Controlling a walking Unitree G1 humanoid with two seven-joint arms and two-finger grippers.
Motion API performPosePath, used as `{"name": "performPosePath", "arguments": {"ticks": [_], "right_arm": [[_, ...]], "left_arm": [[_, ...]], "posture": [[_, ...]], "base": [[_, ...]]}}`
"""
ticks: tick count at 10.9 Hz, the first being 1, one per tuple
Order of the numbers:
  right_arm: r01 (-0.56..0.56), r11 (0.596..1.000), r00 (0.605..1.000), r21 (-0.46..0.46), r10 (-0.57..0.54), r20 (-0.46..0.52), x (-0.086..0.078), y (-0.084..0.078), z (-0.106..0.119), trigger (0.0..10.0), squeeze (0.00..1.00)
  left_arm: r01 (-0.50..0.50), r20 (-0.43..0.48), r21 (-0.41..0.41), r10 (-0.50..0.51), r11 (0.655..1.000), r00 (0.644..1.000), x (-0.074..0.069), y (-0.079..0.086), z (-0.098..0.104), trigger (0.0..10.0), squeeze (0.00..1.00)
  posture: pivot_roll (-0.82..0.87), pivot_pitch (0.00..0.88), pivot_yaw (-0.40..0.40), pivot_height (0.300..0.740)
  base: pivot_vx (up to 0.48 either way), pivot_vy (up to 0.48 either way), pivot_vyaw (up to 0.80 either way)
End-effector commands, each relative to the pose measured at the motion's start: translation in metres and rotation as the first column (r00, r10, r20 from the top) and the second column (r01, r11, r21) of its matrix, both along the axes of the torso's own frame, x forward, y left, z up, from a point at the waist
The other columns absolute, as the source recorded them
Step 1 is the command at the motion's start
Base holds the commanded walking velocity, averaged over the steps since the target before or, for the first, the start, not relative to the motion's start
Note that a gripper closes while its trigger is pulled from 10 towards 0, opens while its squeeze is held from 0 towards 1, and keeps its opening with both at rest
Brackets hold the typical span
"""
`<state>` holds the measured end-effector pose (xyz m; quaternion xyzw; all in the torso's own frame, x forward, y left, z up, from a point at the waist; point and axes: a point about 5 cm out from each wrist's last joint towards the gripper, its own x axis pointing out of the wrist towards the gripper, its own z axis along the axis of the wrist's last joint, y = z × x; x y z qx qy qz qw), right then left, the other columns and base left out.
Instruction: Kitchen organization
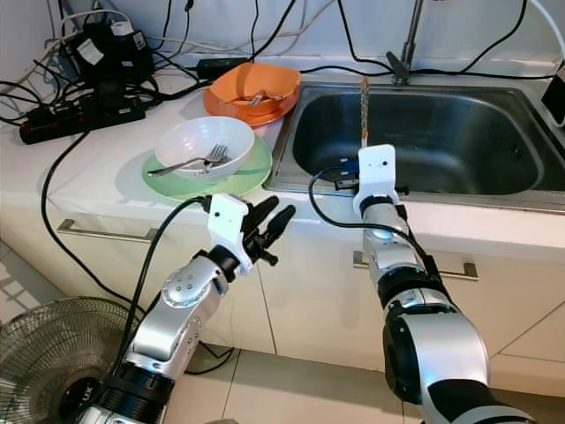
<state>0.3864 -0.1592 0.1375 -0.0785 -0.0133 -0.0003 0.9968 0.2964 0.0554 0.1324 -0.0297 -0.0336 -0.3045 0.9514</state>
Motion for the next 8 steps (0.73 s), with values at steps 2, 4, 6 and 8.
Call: {"name": "performPosePath", "arguments": {"ticks": [2,4,6,8], "right_arm": [[-0.008,1.0,1.0,0.022,0.008,0.002,0.0047,0.0016,0.008,10.0,0.51],[-0.003,1.0,1.0,0.02,0.003,0.002,0.0051,0.0008,0.0088,10.0,1.0],[-0.003,1.0,1.0,0.023,0.003,0.004,0.0053,0.0005,0.0093,10.0,1.0],[0.0,1.0,1.0,0.024,0.0,0.006,0.0055,0.0,0.0098,10.0,1.0]], "left_arm": [[0.001,-0.012,0.017,-0.001,1.0,1.0,-0.0018,0.0015,-0.0035,10.0,0.0],[-0.003,-0.012,0.019,0.003,1.0,1.0,-0.0017,0.0019,-0.0038,10.0,0.0],[-0.001,-0.014,0.019,0.002,1.0,1.0,-0.0021,0.0018,-0.0042,10.0,0.0],[0.0,-0.014,0.017,0.0,1.0,1.0,-0.0019,0.0014,-0.0043,10.0,0.0]], "posture": [[0.11,0.0,0.069,0.74],[0.11,0.0,0.069,0.74],[0.11,0.0,0.072,0.74],[0.11,0.0,0.07,0.74]], "base": [[0.0,0.0,0.0],[0.0,0.0,0.0],[0.0,0.0,0.0],[0.0,0.0,0.0]]}}
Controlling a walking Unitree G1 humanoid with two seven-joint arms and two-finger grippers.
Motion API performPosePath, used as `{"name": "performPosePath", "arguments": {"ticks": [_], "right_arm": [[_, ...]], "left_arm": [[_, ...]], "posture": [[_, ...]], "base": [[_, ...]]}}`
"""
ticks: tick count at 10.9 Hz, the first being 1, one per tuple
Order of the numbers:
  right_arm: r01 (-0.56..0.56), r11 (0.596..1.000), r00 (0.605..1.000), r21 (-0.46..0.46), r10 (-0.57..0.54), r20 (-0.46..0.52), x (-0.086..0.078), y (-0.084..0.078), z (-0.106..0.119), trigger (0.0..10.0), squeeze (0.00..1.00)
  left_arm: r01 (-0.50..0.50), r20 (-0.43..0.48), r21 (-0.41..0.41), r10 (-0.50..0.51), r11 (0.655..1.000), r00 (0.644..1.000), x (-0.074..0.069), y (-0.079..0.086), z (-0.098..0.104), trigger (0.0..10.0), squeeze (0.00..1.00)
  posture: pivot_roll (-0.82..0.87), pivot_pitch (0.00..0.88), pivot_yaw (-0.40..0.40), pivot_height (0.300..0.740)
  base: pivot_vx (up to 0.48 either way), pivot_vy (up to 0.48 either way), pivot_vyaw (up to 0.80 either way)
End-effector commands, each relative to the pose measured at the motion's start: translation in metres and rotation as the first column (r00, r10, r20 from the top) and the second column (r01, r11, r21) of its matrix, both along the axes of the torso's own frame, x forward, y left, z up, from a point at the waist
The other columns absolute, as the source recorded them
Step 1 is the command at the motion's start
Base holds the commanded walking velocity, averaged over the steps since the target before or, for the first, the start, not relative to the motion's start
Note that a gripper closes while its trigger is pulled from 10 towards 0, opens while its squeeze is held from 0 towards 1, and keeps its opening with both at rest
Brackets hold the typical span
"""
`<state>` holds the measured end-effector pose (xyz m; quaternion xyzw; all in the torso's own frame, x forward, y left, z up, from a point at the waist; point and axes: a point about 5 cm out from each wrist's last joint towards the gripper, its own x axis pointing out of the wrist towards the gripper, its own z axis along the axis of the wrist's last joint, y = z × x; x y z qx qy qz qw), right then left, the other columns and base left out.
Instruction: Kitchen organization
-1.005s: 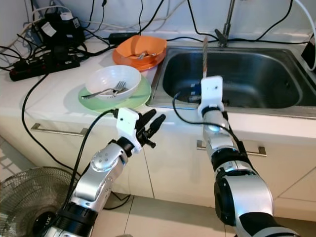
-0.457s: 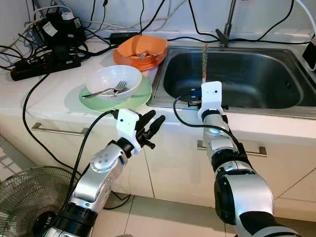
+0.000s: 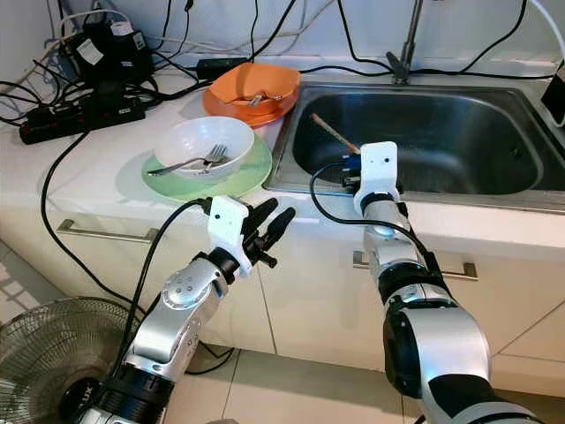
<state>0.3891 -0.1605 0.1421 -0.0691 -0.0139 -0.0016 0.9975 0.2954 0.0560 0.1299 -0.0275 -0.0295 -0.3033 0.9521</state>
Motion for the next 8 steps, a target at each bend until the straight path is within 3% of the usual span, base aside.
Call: {"name": "performPosePath", "arguments": {"ticks": [1,2,3,4,5,7,8], "right_arm": [[-0.001,1.0,1.0,-0.002,0.001,0.004,0.003,0.001,0.005,10.0,0.0],[-0.003,1.0,1.0,0.001,0.003,0.002,0.003,0.001,0.005,10.0,0.0],[-0.009,1.0,1.0,0.013,0.009,0.005,0.003,0.002,0.005,10.0,1.0],[-0.008,1.0,1.0,0.013,0.008,0.007,0.003,0.002,0.006,10.0,1.0],[0.001,1.0,1.0,0.011,-0.001,0.02,0.003,0.001,0.008,10.0,0.0],[0.007,0.999,0.998,0.032,-0.009,0.058,0.002,-0.001,0.011,10.0,0.0],[0.018,0.997,0.987,0.074,-0.029,0.158,0.002,-0.005,0.024,10.0,0.0]], "left_arm": [[0.002,-0.007,0.011,-0.002,1.0,1.0,-0.001,0.001,-0.002,10.0,0.0],[0.003,-0.01,0.013,-0.003,1.0,1.0,-0.001,0.001,-0.003,10.0,0.0],[0.005,-0.01,0.013,-0.004,1.0,1.0,-0.001,0.0,-0.003,10.0,0.0],[0.005,-0.009,0.014,-0.005,1.0,1.0,-0.001,0.0,-0.003,10.0,0.0],[0.005,-0.006,0.016,-0.005,1.0,1.0,-0.001,0.0,-0.003,10.0,0.0],[0.002,0.003,0.017,-0.002,1.0,1.0,-0.001,-0.001,-0.002,10.0,0.0],[-0.027,0.032,0.014,0.027,1.0,0.999,0.001,0.001,0.001,10.0,0.0]], "posture": [[0.11,0.0,0.07,0.74],[0.11,0.0,0.07,0.74],[0.11,0.0,0.073,0.74],[0.11,0.0,0.072,0.74],[0.1,0.0,0.073,0.74],[0.1,0.0,0.074,0.74],[0.09,0.0,0.077,0.74]], "base": [[0.0,0.0,0.0],[0.0,0.0,0.0],[0.0,0.0,0.0],[0.0,0.0,0.0],[0.0,0.0,0.0],[0.0,0.0,0.0],[0.0,0.0,0.0]]}}
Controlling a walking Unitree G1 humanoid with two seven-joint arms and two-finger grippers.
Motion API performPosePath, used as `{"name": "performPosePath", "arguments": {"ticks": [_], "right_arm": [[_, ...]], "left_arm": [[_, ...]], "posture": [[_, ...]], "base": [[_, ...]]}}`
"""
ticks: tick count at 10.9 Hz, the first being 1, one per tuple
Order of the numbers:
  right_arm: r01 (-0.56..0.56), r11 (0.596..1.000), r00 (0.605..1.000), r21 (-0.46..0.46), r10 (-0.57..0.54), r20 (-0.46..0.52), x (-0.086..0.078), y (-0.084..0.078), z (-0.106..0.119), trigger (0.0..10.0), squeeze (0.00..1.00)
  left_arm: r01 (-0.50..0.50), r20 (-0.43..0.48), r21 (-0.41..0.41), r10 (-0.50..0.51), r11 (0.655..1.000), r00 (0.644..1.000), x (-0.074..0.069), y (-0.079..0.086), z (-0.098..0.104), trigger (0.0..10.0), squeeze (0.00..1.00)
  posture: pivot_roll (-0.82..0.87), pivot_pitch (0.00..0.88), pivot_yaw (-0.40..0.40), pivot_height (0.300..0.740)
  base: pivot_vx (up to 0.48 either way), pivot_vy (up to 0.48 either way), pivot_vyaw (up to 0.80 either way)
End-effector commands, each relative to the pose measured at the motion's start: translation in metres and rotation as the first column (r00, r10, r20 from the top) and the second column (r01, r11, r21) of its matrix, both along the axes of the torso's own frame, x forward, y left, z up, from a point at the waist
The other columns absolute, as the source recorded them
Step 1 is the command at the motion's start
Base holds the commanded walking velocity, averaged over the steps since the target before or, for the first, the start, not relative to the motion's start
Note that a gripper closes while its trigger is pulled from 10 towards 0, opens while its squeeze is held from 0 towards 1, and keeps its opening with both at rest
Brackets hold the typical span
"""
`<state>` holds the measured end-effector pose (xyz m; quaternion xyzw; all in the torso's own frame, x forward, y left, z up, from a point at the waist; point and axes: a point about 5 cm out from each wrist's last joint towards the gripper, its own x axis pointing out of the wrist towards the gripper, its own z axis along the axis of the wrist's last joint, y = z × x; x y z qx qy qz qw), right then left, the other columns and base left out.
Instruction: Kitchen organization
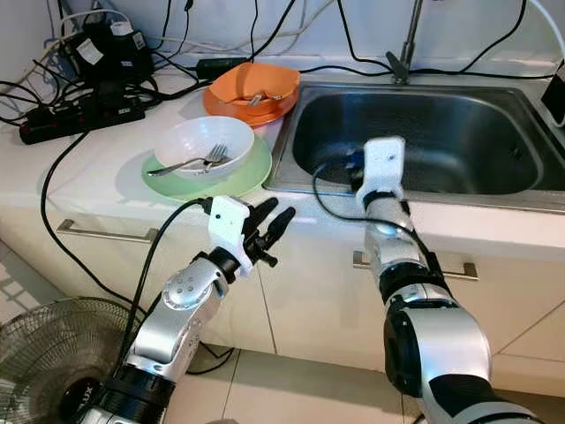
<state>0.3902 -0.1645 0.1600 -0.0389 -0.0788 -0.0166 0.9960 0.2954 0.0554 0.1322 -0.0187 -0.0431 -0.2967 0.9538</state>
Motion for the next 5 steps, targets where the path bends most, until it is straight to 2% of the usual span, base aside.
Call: {"name": "performPosePath", "arguments": {"ticks": [1,3,5], "right_arm": [[0.014,1.0,0.998,0.026,-0.016,0.068,0.0,-0.003,0.01,10.0,0.0],[0.029,0.998,0.983,0.052,-0.038,0.177,-0.012,-0.006,0.011,10.0,0.0],[0.006,0.999,0.975,0.042,-0.015,0.222,-0.027,0.001,0.002,10.0,0.0]], "left_arm": [[-0.021,0.006,0.011,0.021,1.0,1.0,0.002,0.002,-0.001,10.0,0.0],[-0.03,0.01,0.005,0.03,1.0,0.999,0.002,0.001,-0.002,10.0,0.0],[-0.079,0.031,-0.005,0.079,0.997,0.996,0.006,0.003,0.0,10.0,0.0]], "posture": [[0.09,0.0,0.078,0.74],[0.07,0.0,0.083,0.74],[0.05,0.0,0.084,0.74]], "base": [[0.0,0.0,0.0],[0.0,0.0,0.0],[0.0,0.0,0.0]]}}
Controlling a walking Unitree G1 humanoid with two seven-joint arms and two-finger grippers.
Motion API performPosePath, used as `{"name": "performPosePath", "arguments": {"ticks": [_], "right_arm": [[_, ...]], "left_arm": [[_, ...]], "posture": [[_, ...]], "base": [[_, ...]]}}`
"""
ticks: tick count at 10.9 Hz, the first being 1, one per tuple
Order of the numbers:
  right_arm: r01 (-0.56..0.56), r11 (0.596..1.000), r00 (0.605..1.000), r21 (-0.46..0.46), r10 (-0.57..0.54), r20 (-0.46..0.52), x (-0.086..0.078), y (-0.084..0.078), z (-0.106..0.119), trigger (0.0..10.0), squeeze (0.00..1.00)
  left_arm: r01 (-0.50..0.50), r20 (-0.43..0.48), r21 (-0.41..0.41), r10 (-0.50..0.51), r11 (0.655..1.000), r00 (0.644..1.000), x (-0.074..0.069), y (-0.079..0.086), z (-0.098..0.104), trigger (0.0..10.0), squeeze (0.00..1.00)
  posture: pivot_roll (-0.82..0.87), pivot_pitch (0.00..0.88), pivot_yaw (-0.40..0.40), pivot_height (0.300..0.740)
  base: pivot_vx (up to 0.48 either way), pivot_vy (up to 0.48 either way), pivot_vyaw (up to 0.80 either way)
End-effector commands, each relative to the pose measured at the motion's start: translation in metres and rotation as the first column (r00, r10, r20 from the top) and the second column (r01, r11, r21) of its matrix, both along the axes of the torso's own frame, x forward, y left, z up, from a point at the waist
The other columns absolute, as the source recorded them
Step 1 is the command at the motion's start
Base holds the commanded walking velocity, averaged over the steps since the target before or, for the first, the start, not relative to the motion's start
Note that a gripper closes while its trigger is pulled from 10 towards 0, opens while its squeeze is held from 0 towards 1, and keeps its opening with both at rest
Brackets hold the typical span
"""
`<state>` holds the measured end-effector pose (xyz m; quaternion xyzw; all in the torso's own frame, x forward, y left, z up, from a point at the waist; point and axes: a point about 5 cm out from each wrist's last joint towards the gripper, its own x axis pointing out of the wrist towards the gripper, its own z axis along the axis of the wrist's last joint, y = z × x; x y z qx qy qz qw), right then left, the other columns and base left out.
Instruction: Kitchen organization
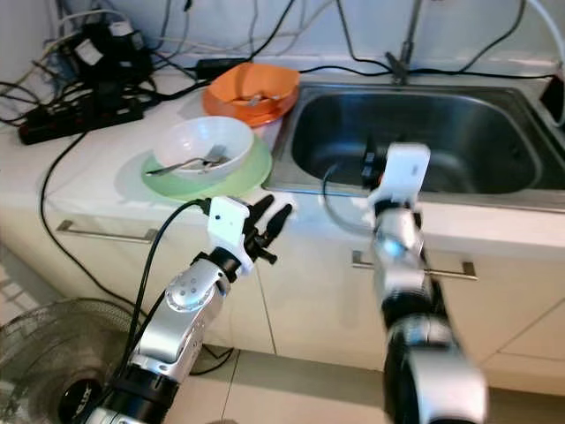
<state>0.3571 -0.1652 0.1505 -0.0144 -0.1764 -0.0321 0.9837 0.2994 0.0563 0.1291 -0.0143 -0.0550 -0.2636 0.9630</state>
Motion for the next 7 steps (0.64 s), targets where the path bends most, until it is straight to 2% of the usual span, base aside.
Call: {"name": "performPosePath", "arguments": {"ticks": [1,2,4,7], "right_arm": [[-0.049,0.999,0.998,-0.013,0.049,0.03,-0.008,0.014,-0.002,10.0,0.0],[-0.076,0.997,0.997,-0.002,0.076,0.015,-0.019,0.022,-0.012,10.0,0.0],[-0.105,0.994,0.994,0.014,0.105,-0.001,-0.034,0.031,-0.019,10.0,0.0],[-0.094,0.995,0.995,0.018,0.094,-0.021,-0.036,0.033,-0.019,10.0,0.0]], "left_arm": [[-0.045,0.014,0.006,0.045,0.999,0.999,0.004,0.006,0.001,10.0,0.0],[-0.062,0.019,0.001,0.062,0.998,0.998,0.005,0.008,0.001,10.0,0.0],[-0.091,0.027,-0.001,0.091,0.996,0.996,0.006,0.012,0.0,10.0,0.0],[-0.144,0.064,-0.004,0.144,0.99,0.988,0.008,0.015,0.004,10.0,0.0]], "posture": [[0.04,0.0,0.081,0.74],[0.04,0.0,0.079,0.74],[0.04,0.0,0.077,0.74],[0.05,0.0,0.074,0.74]], "base": [[0.0,0.0,0.0],[0.0,0.0,0.0],[0.0,0.0,0.0],[0.0,0.0,0.0]]}}
